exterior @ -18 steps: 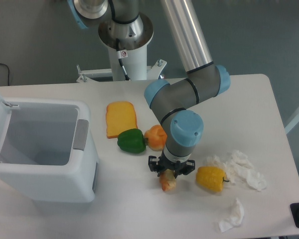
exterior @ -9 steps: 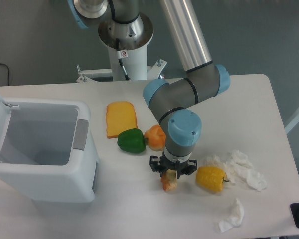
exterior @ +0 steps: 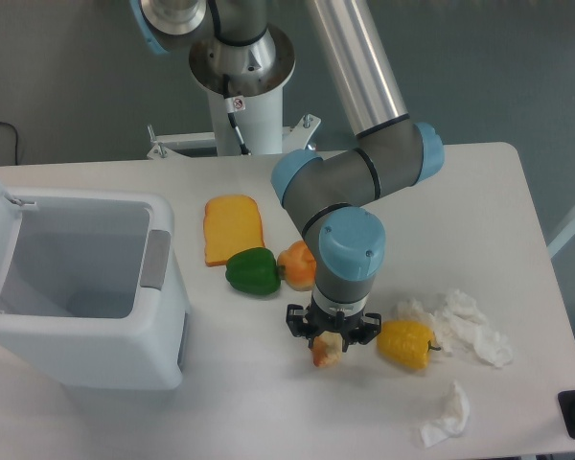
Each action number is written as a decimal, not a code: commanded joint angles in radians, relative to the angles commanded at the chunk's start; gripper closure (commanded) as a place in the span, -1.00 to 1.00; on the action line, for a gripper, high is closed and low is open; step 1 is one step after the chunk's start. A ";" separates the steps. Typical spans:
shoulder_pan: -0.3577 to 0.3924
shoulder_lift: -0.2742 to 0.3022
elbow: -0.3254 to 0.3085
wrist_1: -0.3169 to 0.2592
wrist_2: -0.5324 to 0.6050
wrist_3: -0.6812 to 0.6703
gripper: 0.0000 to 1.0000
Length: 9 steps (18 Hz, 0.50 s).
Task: Pick up the square bread
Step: 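Adjust the gripper position and tighten the grip on the bread piece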
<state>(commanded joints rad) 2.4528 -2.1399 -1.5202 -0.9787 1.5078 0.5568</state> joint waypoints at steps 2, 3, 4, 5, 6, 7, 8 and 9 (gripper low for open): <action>0.000 0.000 -0.005 0.002 0.021 -0.002 -0.61; 0.000 -0.002 -0.005 0.002 0.031 -0.002 -0.81; 0.000 -0.002 -0.005 0.002 0.034 -0.003 -0.93; 0.000 -0.003 -0.008 0.002 0.035 -0.005 -0.95; 0.000 -0.003 -0.014 0.002 0.035 -0.006 -0.97; 0.000 -0.003 -0.015 0.002 0.035 -0.006 -1.00; 0.000 -0.005 -0.017 0.000 0.035 -0.008 -1.00; 0.000 -0.005 -0.020 0.000 0.035 -0.009 -1.00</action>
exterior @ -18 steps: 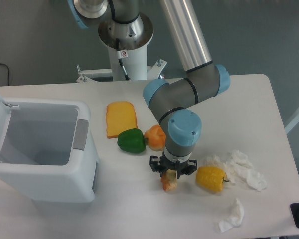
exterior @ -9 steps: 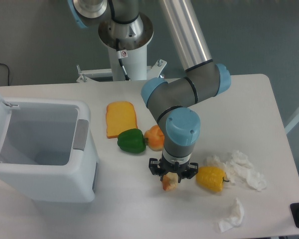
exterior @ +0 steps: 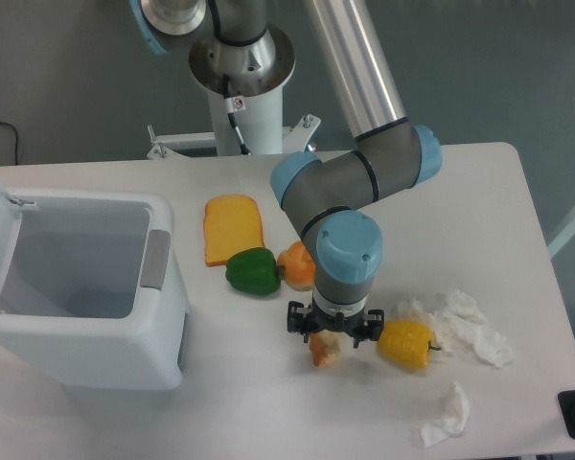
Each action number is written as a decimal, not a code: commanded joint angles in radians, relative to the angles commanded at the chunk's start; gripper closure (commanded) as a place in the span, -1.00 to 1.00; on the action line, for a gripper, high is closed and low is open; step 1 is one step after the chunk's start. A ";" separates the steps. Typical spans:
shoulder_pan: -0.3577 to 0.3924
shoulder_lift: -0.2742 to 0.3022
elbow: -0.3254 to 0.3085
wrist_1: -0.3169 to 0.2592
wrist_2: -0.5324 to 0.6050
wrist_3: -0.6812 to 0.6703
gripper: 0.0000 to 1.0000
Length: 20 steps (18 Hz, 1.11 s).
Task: Pick up the square bread
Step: 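Adjust the gripper position and tighten the grip on the bread piece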
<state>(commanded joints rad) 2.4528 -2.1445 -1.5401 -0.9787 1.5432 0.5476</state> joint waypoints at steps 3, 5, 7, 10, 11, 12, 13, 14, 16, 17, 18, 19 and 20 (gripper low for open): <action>-0.003 -0.002 -0.014 0.003 -0.002 0.002 -1.00; -0.006 -0.008 -0.015 0.003 -0.002 0.002 -1.00; -0.018 -0.017 -0.020 0.003 0.002 -0.002 -1.00; -0.018 -0.017 -0.022 0.006 0.008 -0.002 -1.00; -0.018 -0.017 -0.022 0.009 0.008 0.000 -0.93; -0.018 -0.017 -0.022 0.009 0.008 0.000 -0.75; -0.018 -0.017 -0.022 0.009 0.008 0.000 -0.62; -0.018 -0.017 -0.022 0.009 0.008 0.002 -0.51; -0.018 -0.017 -0.022 0.011 0.006 0.006 -0.38; -0.018 -0.017 -0.020 0.011 0.008 0.006 -0.34; -0.018 -0.017 -0.017 0.011 0.008 0.006 -0.30; -0.018 -0.017 -0.018 0.011 0.009 0.006 -0.23; -0.018 -0.017 -0.018 0.011 0.011 0.006 -0.17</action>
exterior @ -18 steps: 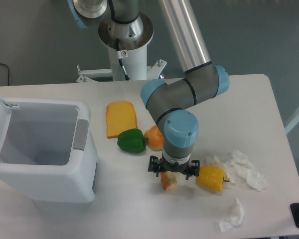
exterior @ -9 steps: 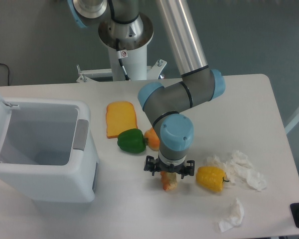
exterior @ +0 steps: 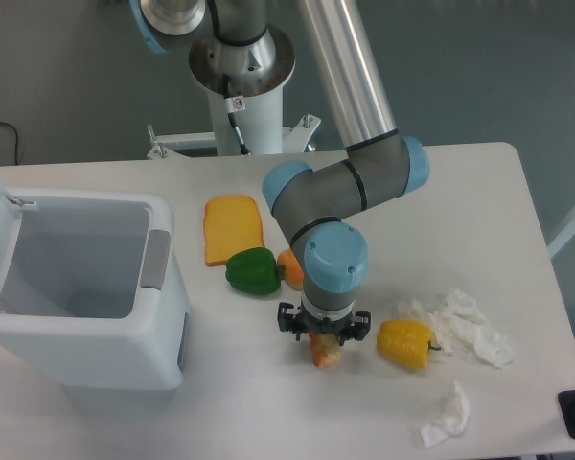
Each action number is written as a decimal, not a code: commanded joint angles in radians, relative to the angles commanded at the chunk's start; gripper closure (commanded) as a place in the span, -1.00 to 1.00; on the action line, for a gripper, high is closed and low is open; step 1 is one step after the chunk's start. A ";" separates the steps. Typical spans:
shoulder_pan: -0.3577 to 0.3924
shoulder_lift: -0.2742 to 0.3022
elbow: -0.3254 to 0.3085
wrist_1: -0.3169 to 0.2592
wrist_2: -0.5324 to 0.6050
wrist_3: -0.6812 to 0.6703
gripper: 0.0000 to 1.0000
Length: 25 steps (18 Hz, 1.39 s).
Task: Pick up the square bread
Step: 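Adjust the gripper position and tighten the grip on the bread piece, then lift the held bread piece up off the table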
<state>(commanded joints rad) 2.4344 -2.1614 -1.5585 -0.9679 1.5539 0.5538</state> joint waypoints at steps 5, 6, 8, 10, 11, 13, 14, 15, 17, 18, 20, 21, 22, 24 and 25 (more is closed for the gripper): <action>0.002 0.008 0.011 -0.003 0.002 0.024 0.27; 0.002 0.011 0.011 -0.003 0.002 0.041 0.34; 0.002 0.015 0.011 -0.005 0.000 0.069 0.37; 0.003 0.026 0.011 -0.006 0.000 0.084 0.50; 0.003 0.028 0.011 -0.006 0.000 0.086 0.50; 0.003 0.041 0.023 -0.005 0.000 0.097 0.50; 0.003 0.047 0.035 -0.006 -0.002 0.109 0.49; 0.002 0.058 0.044 -0.006 -0.002 0.123 0.49; 0.002 0.089 0.060 -0.005 -0.002 0.179 0.47; 0.003 0.107 0.067 -0.006 -0.003 0.222 0.45; 0.003 0.146 0.083 -0.006 -0.005 0.302 0.41; 0.003 0.162 0.089 -0.005 -0.005 0.340 0.41; 0.003 0.176 0.095 -0.005 -0.005 0.377 0.40; 0.011 0.205 0.095 -0.006 -0.008 0.429 0.40; 0.015 0.218 0.095 -0.008 -0.015 0.436 0.40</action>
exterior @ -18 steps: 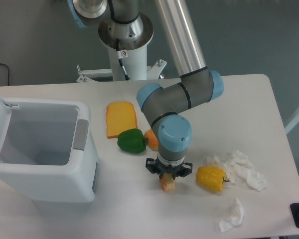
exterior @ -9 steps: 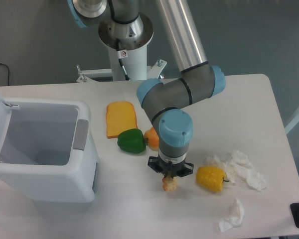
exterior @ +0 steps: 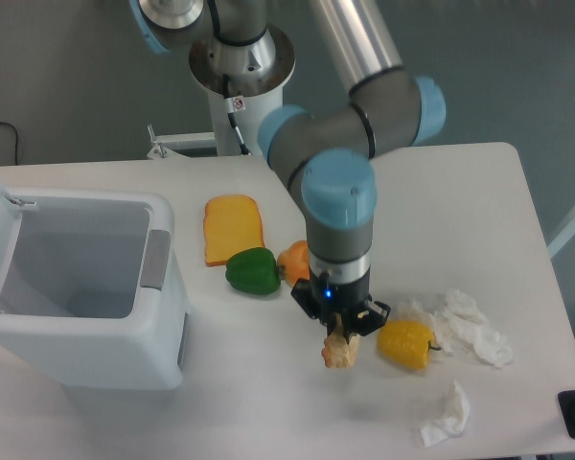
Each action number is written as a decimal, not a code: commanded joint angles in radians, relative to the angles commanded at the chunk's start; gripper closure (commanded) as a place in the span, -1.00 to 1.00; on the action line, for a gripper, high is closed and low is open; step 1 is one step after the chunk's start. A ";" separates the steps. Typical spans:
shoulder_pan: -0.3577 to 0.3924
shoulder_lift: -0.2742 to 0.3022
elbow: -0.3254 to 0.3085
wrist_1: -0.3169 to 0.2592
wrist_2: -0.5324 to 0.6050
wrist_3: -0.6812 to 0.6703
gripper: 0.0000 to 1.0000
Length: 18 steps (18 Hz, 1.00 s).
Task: Pick up the square bread
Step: 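Lift the held bread piece up off the table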
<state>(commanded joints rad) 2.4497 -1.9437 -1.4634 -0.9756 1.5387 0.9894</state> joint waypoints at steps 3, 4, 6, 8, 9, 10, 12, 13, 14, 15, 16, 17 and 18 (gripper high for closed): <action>0.020 0.015 0.002 0.000 -0.008 0.009 0.35; 0.032 0.023 0.002 0.000 -0.008 0.031 0.35; 0.048 0.032 -0.008 -0.011 -0.008 0.074 0.35; 0.055 0.048 -0.018 -0.014 -0.011 0.083 0.35; 0.058 0.054 -0.024 -0.014 -0.024 0.087 0.35; 0.058 0.055 -0.032 -0.015 -0.043 0.112 0.35; 0.067 0.063 -0.035 -0.034 -0.052 0.172 0.35; 0.071 0.068 -0.035 -0.044 -0.052 0.187 0.35; 0.077 0.069 -0.037 -0.052 -0.054 0.195 0.35; 0.080 0.077 -0.040 -0.058 -0.052 0.207 0.35; 0.081 0.081 -0.043 -0.061 -0.052 0.224 0.35; 0.081 0.083 -0.046 -0.063 -0.052 0.235 0.35; 0.081 0.084 -0.048 -0.063 -0.052 0.235 0.35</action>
<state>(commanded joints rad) 2.5311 -1.8592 -1.5110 -1.0385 1.4864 1.2241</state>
